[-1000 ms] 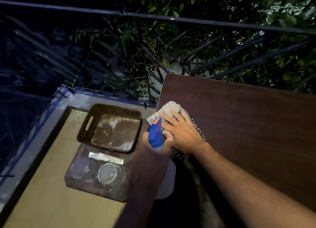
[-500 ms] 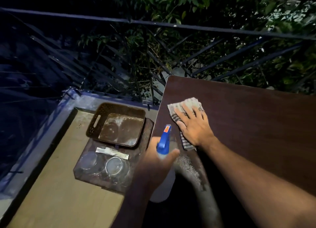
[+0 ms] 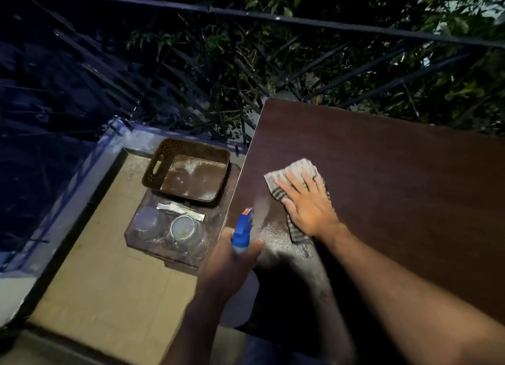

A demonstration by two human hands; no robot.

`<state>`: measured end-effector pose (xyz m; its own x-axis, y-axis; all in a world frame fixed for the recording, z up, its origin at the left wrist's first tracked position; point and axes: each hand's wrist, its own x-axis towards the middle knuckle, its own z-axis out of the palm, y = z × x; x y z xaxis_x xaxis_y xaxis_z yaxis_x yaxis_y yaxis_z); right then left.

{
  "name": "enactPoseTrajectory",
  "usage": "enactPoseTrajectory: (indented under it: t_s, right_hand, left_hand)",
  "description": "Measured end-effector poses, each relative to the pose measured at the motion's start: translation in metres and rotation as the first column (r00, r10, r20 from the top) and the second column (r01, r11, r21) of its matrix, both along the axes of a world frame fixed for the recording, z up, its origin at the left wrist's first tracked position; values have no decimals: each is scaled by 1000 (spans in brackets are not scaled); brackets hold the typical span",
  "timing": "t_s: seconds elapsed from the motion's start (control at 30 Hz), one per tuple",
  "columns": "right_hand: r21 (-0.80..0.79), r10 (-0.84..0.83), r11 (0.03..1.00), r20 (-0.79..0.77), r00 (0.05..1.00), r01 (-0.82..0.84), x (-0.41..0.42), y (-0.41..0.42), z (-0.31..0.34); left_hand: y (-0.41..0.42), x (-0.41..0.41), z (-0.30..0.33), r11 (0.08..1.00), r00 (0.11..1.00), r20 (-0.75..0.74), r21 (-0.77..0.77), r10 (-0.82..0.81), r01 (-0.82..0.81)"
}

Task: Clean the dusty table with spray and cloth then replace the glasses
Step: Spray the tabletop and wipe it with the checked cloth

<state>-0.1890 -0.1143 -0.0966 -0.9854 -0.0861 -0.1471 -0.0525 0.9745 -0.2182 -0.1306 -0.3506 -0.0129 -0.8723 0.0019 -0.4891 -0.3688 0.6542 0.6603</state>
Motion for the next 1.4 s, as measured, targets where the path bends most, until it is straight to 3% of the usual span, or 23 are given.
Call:
enactPoseTrajectory:
  t_s: [0.2, 0.33, 0.47, 0.63, 0.7, 0.87, 0.97, 1.2, 1.4]
  right_hand:
    - [15, -107, 994, 61, 992, 106, -41, -17, 3]
    - [23, 166, 986, 12, 986, -166, 13, -43, -1]
    - [18, 404, 915, -66, 912, -404, 77, -69, -3]
    - [-21, 480, 877, -21, 877, -480, 83, -67, -13]
    - [-16, 459, 888, -35, 888, -459, 58, -60, -13]
    - [31, 145, 989, 2, 989, -145, -9, -64, -11]
    - [42, 81, 996, 4, 997, -81, -9, -82, -8]
    - [-23, 477, 874, -161, 864, -486, 91, -138, -14]
    - [-51, 608, 784, -139, 782, -618, 106, -145, -24]
  left_hand:
    - [-17, 28, -11, 1000, 1000, -11, 17, 13, -13]
    - [-28, 50, -11, 997, 997, 2, -20, 81, -81]
    - [-34, 62, -15, 996, 996, 12, -4, 91, -91]
    - [-31, 67, -22, 989, 990, -5, 19, 144, -144]
    - [-32, 68, -25, 990, 990, -17, 31, 141, -141]
    - [-39, 83, -19, 973, 976, 1, 73, 220, -219]
    - [-42, 91, -7, 958, 961, -11, 84, 276, -274]
    - [-61, 110, -13, 930, 934, -18, 102, 356, -353]
    - [-67, 115, -18, 939, 940, -6, 41, 342, -341]
